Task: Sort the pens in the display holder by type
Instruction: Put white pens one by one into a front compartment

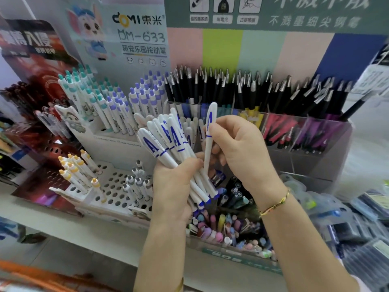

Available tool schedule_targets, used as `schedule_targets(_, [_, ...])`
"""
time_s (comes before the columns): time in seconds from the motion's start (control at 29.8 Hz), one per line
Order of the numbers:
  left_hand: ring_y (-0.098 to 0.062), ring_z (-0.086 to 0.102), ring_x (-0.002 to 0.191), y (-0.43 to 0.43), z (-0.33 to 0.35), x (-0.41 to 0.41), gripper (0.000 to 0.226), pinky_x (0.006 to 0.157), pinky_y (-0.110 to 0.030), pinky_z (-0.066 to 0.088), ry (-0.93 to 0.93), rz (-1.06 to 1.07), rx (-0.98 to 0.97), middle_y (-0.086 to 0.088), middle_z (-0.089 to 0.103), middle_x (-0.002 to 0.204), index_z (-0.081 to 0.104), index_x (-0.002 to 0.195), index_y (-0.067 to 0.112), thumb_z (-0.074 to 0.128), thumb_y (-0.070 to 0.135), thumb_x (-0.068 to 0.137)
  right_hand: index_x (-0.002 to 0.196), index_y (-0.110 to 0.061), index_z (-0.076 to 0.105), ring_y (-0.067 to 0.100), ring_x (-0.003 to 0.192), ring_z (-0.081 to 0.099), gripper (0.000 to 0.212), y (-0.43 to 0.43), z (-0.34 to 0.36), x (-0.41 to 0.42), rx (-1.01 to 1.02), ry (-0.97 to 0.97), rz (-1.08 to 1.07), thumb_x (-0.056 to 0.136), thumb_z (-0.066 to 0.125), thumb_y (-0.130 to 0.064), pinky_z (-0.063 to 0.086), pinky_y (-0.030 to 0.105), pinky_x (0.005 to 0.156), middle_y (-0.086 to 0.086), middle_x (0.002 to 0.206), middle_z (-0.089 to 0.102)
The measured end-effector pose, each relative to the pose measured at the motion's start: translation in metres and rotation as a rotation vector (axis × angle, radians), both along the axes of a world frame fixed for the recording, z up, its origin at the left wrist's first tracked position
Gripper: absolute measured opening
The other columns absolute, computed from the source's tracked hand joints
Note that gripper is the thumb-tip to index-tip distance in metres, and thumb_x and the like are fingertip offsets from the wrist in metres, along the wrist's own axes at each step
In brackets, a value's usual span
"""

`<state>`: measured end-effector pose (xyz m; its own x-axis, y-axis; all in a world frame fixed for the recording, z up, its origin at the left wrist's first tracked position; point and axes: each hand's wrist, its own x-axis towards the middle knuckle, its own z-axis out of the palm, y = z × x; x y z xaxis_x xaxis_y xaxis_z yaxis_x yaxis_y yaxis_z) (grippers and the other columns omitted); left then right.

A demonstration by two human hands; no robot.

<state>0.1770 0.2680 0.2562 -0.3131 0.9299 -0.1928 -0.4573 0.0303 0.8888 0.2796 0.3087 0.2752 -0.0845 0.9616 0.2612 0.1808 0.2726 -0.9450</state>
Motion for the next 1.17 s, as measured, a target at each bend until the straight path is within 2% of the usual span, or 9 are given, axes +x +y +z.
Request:
schedule_targets(0.13, [-0.017,0.071,0.065,0.000,-0.001,-0.004,0.018,0.054,-0.030,0.057,-0.070,0.066,0.008,-0.006,0.070,0.065,0.063,0.082,0.004,0.055,-0.012,0.083,0.081,-0.017,0.058,0.008,0.055,0.050,0.013,0.004,-0.002,0.004,0.060,0.028,-0.156,0.093,0.053,-0.018,0.041,0.025,0.052,0.003,0.071,0.058])
schedule_targets(0.27, [-0.016,0.067,0.058,-0.001,-0.004,-0.011,0.012,0.056,-0.027,0.056,-0.051,0.082,0.020,-0.007,0.066,0.062,0.061,0.087,-0.002,0.056,-0.012,0.083,0.083,-0.021,0.053,0.008,0.064,0.053,0.012,0.007,0.002,0.008,0.239,-0.052,-0.302,0.093,0.052,-0.016,0.048,0.025,0.055,-0.007,0.072,0.055])
schedule_targets(0.37, [-0.015,0.066,0.058,-0.004,-0.003,-0.012,0.024,0.051,-0.025,0.054,-0.045,0.029,0.025,-0.008,0.065,0.070,0.057,0.107,-0.009,0.057,-0.012,0.083,0.087,-0.018,0.051,0.005,0.066,0.051,0.008,0.009,0.002,0.004,0.390,-0.118,-0.360,0.093,0.053,-0.013,0.043,0.013,0.059,-0.013,0.074,0.052])
schedule_targets(0.47, [-0.013,0.067,0.058,-0.008,0.000,-0.010,0.029,0.046,-0.023,0.052,-0.010,-0.006,0.035,-0.009,0.065,0.074,0.055,0.112,-0.010,0.055,-0.013,0.083,0.091,-0.013,0.055,0.008,0.070,0.053,0.003,0.013,-0.002,0.001,0.456,-0.198,-0.388,0.094,0.053,-0.012,0.042,0.015,0.064,-0.008,0.077,0.054])
schedule_targets(0.67, [-0.014,0.068,0.058,-0.007,-0.005,-0.011,0.028,0.052,-0.024,0.054,0.040,-0.043,0.022,-0.005,0.065,0.064,0.056,0.110,-0.006,0.058,-0.012,0.082,0.092,-0.007,0.061,0.019,0.079,0.060,0.014,0.024,-0.024,-0.005,0.298,-0.508,-0.346,0.093,0.057,-0.020,0.048,0.034,0.068,0.005,0.086,0.064])
schedule_targets(0.81, [-0.015,0.069,0.061,-0.008,-0.008,-0.011,0.020,0.057,-0.027,0.057,0.072,-0.076,0.026,0.001,0.065,0.058,0.057,0.099,-0.001,0.059,-0.011,0.082,0.091,-0.014,0.063,0.024,0.085,0.057,0.023,0.031,-0.036,-0.014,0.177,-0.891,-0.446,0.093,0.054,-0.035,0.036,0.030,0.059,0.002,0.090,0.057])
schedule_targets(0.91, [-0.016,0.070,0.066,-0.008,-0.011,-0.012,0.031,0.060,-0.030,0.057,0.084,-0.093,0.027,-0.001,0.067,0.064,0.059,0.097,0.003,0.071,-0.006,0.071,0.089,-0.016,0.062,0.026,0.083,0.059,0.011,0.035,-0.043,-0.019,0.138,-1.035,-0.480,0.091,0.060,-0.026,0.035,0.030,0.055,0.003,0.090,0.058])
schedule_targets(1.04, [-0.017,0.071,0.067,-0.008,-0.013,-0.013,0.044,0.056,-0.026,0.055,0.080,-0.138,0.024,-0.002,0.068,0.066,0.058,0.108,-0.001,0.073,-0.003,0.066,0.094,-0.017,0.065,0.022,0.085,0.058,0.021,0.030,-0.039,-0.012,0.125,-0.934,-0.444,0.093,0.055,-0.035,0.040,0.030,0.059,0.001,0.093,0.060])
schedule_targets(1.17, [-0.017,0.070,0.066,-0.007,-0.011,-0.008,0.036,0.054,-0.026,0.055,0.079,-0.180,0.035,-0.005,0.067,0.068,0.057,0.112,-0.001,0.062,-0.013,0.078,0.088,-0.011,0.070,0.014,0.077,0.058,0.028,0.011,-0.019,0.000,0.140,-0.493,-0.228,0.094,0.053,-0.033,0.048,0.032,0.069,0.002,0.083,0.066])
